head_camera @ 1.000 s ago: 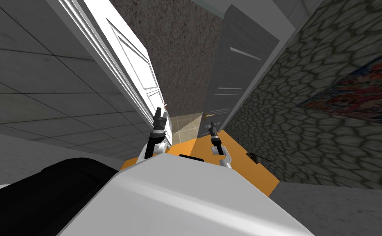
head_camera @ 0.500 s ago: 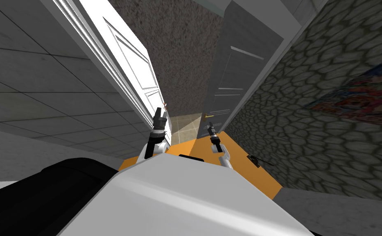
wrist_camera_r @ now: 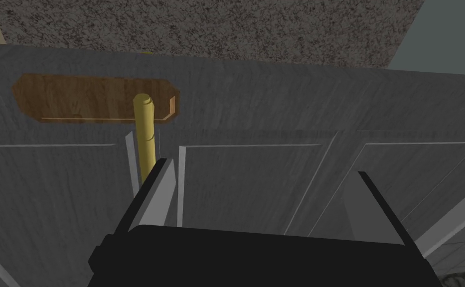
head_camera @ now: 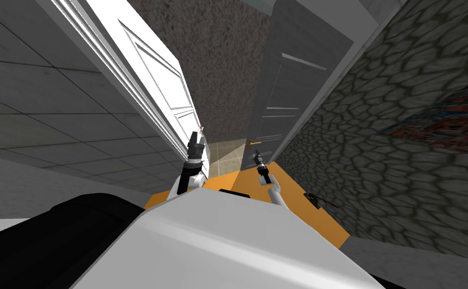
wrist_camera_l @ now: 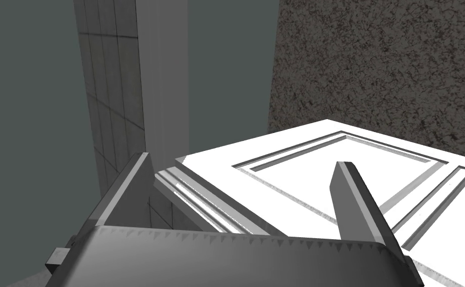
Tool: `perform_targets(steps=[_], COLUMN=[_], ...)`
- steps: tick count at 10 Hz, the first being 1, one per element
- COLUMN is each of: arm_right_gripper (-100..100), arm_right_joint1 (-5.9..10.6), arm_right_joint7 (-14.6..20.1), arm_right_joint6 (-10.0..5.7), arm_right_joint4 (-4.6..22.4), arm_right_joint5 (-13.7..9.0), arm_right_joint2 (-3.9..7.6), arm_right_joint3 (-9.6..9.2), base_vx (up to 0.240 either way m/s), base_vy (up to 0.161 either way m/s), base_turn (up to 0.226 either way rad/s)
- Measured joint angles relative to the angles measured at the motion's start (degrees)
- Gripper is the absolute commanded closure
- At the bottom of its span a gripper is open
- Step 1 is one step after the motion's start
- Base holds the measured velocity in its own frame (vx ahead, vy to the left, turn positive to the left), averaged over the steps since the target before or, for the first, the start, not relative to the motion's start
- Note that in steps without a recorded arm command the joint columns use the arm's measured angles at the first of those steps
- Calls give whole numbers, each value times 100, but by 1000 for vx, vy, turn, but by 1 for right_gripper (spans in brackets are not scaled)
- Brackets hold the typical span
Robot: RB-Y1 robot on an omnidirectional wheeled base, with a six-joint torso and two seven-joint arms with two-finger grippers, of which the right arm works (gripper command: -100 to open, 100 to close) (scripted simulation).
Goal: Push the door open
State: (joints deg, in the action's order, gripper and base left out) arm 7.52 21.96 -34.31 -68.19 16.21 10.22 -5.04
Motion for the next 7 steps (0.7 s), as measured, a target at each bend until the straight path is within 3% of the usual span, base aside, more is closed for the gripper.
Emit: perform_targets(steps=[7], arm_right_gripper=[-100], arm_right_joint1=[742], arm_right_joint7=[514], arm_right_joint6=[-31], arm_right_joint4=[1242], arm_right_joint5=[192], arm_right_joint2=[163], arm_right_joint3=[-18], base_vx=[53], base_vy=[-96], base_turn=[51])
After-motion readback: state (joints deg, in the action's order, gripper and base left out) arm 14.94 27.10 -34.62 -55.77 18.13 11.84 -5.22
